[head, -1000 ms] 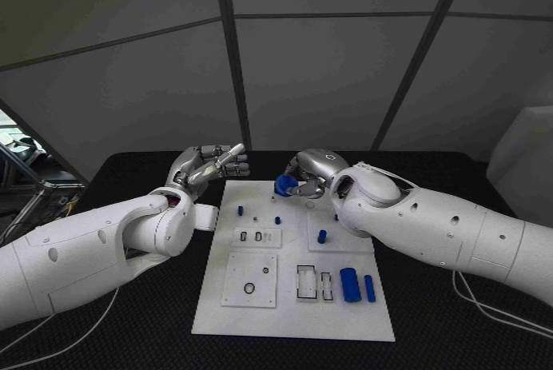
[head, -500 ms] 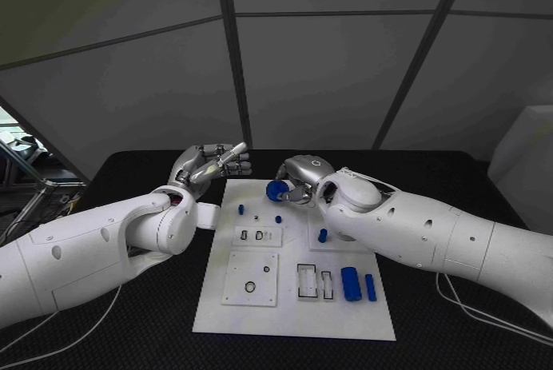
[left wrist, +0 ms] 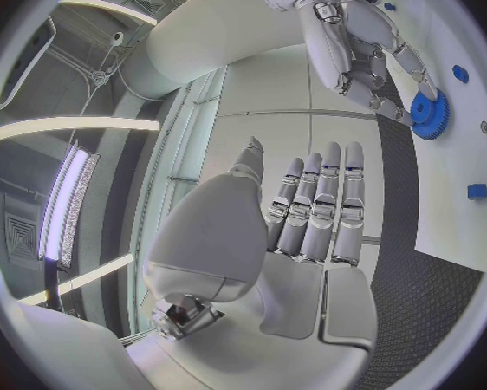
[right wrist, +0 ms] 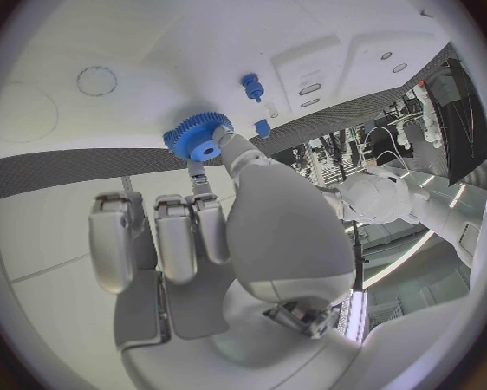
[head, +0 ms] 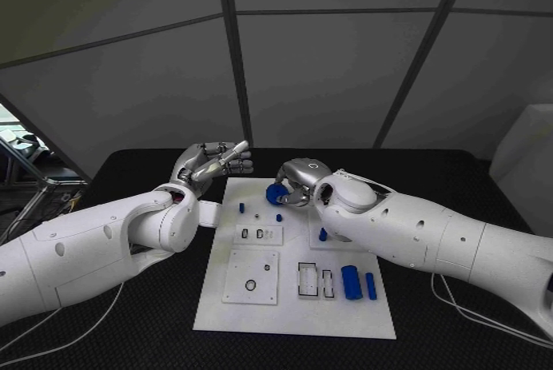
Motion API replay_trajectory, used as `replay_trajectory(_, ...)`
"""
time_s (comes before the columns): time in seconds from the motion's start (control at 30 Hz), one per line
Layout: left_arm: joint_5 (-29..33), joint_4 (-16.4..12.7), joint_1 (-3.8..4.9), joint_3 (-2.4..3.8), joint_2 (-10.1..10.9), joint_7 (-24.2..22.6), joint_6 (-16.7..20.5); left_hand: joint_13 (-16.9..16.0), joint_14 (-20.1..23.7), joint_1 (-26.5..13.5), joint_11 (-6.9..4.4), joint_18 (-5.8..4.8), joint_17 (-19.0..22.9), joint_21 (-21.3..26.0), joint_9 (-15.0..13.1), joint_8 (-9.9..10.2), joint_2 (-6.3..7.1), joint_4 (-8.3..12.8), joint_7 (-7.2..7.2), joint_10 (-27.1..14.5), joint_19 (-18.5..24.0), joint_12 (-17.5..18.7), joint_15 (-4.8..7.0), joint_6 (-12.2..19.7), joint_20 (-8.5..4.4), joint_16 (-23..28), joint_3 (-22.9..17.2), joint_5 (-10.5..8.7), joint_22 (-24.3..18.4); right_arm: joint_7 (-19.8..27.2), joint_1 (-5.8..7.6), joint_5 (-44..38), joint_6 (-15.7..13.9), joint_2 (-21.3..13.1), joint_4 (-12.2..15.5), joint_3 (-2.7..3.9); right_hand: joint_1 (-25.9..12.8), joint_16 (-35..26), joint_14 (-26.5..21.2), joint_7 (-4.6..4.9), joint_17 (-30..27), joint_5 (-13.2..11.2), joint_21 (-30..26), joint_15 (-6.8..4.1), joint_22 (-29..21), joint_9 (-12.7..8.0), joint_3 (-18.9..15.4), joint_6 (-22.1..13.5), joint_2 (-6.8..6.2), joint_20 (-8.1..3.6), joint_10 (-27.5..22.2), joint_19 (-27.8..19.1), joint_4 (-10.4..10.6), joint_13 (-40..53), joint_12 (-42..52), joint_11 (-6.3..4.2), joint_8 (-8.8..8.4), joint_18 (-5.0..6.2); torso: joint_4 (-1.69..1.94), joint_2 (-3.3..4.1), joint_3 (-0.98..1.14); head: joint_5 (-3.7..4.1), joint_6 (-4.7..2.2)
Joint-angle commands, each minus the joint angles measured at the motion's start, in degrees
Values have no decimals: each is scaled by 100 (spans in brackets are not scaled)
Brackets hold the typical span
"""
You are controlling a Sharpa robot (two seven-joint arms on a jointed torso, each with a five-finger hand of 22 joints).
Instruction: Assemble the parts on the task board
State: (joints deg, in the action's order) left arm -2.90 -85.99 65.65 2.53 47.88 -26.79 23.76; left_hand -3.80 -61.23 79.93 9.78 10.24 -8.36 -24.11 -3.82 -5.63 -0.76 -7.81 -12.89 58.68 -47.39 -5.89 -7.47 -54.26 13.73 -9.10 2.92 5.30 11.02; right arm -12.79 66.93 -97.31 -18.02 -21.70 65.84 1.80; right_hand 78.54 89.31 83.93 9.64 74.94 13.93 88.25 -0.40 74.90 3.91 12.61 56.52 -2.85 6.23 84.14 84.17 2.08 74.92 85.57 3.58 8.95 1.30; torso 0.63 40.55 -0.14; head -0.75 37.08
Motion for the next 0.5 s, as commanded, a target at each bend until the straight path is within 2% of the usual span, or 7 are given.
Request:
replay_trajectory(0.03,-43,1,9,7,-4,-18,-62,4,-11,18,35,17,-6,-26,5,21,-20,32,-18,-5,30,21,-7,-13,15,21,-13,-9,3,86,11,-47,140,37,-46,-1,-99,26,581,-148,1384,-39,28,-12,1157,4,43,190,-16,-29,238,300,14,1034,-19,-22,-9,-44,0,1,1,-2,18)
replay_trajectory(0.23,-45,8,10,7,-10,-14,-65,4,-11,18,35,17,-6,-26,5,21,-20,32,-18,-5,30,21,-7,-13,15,21,-13,-9,3,143,8,-47,222,110,-126,-3,-200,21,577,-97,1370,-57,20,20,1141,-13,44,65,-96,-7,173,286,45,958,-101,20,-124,-41,-6,-3,2,-1,35)
replay_trajectory(0.3,-45,8,11,7,-7,-14,-63,4,-11,18,35,17,-6,-26,5,21,-20,32,-18,-5,30,21,-7,-13,15,21,-13,-9,3,171,8,-27,274,134,-162,-4,-295,23,579,-45,1378,-71,18,54,1139,-31,9,-115,-161,15,127,283,82,903,-159,65,-251,-41,-7,-3,1,-4,46)
replay_trajectory(0.33,-45,7,11,7,-4,-13,-63,4,-11,18,35,17,-6,-26,5,21,-20,32,-18,-5,30,21,-7,-13,15,21,-13,-9,3,185,9,-8,306,150,-188,-4,-407,30,583,-4,1397,-76,17,95,1140,-38,-54,-416,-218,50,90,283,133,858,-206,108,-446,-41,-6,-2,0,-10,47)
replay_trajectory(0.37,-45,7,11,7,-3,-12,-63,4,-11,18,35,17,-6,-26,5,21,-20,32,-18,-5,30,21,-7,-13,15,21,-13,-9,3,189,9,-1,317,155,-199,-5,-459,33,585,3,1404,-79,17,106,1140,-35,-87,-505,-236,64,82,283,160,849,-215,118,-503,-41,-5,-1,0,-10,47)
replay_trajectory(0.5,-45,5,12,7,3,0,-75,4,-11,18,35,17,-6,-26,5,21,-20,32,-18,-5,30,21,-7,-13,15,21,-13,-9,3,212,9,29,396,180,-253,-6,-584,38,588,23,1419,-133,15,132,1138,-29,-189,-708,-279,100,61,281,233,826,-238,141,-554,-39,-1,-4,3,-15,52)
